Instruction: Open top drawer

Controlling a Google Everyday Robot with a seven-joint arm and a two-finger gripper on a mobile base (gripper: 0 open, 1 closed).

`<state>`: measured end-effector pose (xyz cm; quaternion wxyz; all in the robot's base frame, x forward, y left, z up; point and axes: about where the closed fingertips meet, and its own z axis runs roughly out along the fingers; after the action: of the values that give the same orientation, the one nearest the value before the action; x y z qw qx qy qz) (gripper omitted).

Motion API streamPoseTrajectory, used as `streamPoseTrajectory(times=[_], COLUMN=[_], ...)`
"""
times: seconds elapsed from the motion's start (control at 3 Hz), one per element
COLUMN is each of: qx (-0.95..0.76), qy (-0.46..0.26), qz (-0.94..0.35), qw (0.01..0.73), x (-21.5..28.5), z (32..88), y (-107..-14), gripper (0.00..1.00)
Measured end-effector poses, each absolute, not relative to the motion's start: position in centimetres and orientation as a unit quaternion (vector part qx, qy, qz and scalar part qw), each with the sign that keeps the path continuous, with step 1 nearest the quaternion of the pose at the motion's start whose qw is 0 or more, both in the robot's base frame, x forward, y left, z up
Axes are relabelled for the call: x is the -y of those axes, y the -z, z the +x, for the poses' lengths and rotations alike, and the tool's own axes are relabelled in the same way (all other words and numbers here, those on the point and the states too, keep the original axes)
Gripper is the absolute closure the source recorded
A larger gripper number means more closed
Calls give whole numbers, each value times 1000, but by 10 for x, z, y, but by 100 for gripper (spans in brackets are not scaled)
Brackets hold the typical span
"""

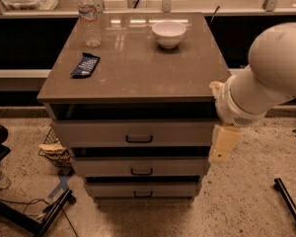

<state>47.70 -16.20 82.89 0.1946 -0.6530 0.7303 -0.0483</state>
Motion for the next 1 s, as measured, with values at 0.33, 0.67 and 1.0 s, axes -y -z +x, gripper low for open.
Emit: streamPoseTrajectory(times=[0.33,0.67,1.0], qx=[-723,-704,-678], qy=[42,62,96], qz=[-661,-677,-697], qw=[197,206,214], x=[150,129,100], z=[474,466,456], y=[-785,-757,-730], gripper=[0,0,0])
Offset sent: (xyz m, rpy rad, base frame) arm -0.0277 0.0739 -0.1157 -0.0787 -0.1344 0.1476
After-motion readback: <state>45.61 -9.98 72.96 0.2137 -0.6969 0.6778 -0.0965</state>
